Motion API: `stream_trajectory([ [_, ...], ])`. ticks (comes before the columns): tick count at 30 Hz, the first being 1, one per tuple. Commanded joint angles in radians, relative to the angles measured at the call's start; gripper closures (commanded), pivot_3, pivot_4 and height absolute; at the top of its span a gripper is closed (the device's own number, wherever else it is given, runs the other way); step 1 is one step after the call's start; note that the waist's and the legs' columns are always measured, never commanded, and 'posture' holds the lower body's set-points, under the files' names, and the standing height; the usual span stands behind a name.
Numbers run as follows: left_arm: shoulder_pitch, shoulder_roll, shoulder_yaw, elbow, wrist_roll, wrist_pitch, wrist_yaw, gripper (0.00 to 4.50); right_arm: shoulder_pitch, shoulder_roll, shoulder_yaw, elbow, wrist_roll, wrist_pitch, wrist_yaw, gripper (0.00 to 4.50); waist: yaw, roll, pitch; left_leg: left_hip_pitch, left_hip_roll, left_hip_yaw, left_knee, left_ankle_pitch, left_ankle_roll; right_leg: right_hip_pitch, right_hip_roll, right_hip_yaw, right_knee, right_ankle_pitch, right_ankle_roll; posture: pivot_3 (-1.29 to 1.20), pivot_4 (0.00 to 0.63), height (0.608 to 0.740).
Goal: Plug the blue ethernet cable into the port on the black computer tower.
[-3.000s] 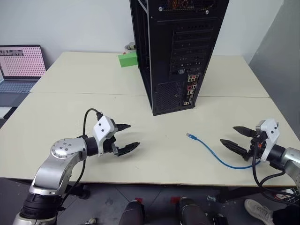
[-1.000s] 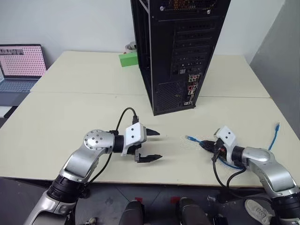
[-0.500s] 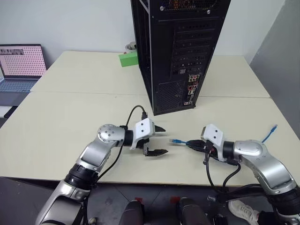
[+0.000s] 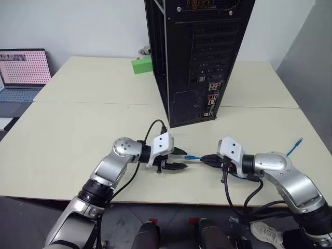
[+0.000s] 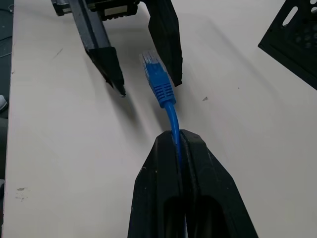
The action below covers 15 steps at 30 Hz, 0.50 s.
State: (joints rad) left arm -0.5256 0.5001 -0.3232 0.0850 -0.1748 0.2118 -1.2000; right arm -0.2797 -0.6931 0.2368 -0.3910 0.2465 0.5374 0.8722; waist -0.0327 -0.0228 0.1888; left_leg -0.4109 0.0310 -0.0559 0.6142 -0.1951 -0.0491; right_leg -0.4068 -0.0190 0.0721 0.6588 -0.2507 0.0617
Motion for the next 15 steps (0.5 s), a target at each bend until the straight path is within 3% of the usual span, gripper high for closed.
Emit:
stream_trajectory([
  [1, -0.021, -0.013, 0.004, -0.01, -0.001, -0.022, -0.002, 3.3, -0.014, -0.013, 0.004, -0.044, -0.011, -0.006, 0.012, 4.5, 0.0, 0.0, 0.0, 0.0, 0.0, 0.0, 0.0, 0.0, 0.0, 0.0, 0.0, 0.0, 0.0, 0.0, 0.0, 0.0, 0.15, 0.74],
  [4, -0.017, -0.016, 0.002, -0.013, 0.002, -0.026, 0.0, 4.03, -0.014, -0.018, 0.01, -0.045, -0.014, -0.011, 0.016, 4.5, 0.0, 0.0, 0.0, 0.0, 0.0, 0.0, 0.0, 0.0, 0.0, 0.0, 0.0, 0.0, 0.0, 0.0, 0.0, 0.0, 0.15, 0.74],
  [9, -0.004, -0.014, -0.003, -0.012, 0.014, -0.054, -0.004, 4.21, -0.019, -0.017, 0.019, -0.037, -0.022, -0.015, 0.027, 4.5, 0.0, 0.0, 0.0, 0.0, 0.0, 0.0, 0.0, 0.0, 0.0, 0.0, 0.0, 0.0, 0.0, 0.0, 0.0, 0.0, 0.15, 0.74],
  [15, 0.014, -0.015, -0.001, 0.008, 0.044, -0.165, 0.001, 4.21, -0.016, -0.053, -0.017, -0.037, -0.004, -0.019, 0.075, 3.14, 0.0, 0.0, 0.0, 0.0, 0.0, 0.0, 0.0, 0.0, 0.0, 0.0, 0.0, 0.0, 0.0, 0.0, 0.0, 0.0, 0.15, 0.74],
])
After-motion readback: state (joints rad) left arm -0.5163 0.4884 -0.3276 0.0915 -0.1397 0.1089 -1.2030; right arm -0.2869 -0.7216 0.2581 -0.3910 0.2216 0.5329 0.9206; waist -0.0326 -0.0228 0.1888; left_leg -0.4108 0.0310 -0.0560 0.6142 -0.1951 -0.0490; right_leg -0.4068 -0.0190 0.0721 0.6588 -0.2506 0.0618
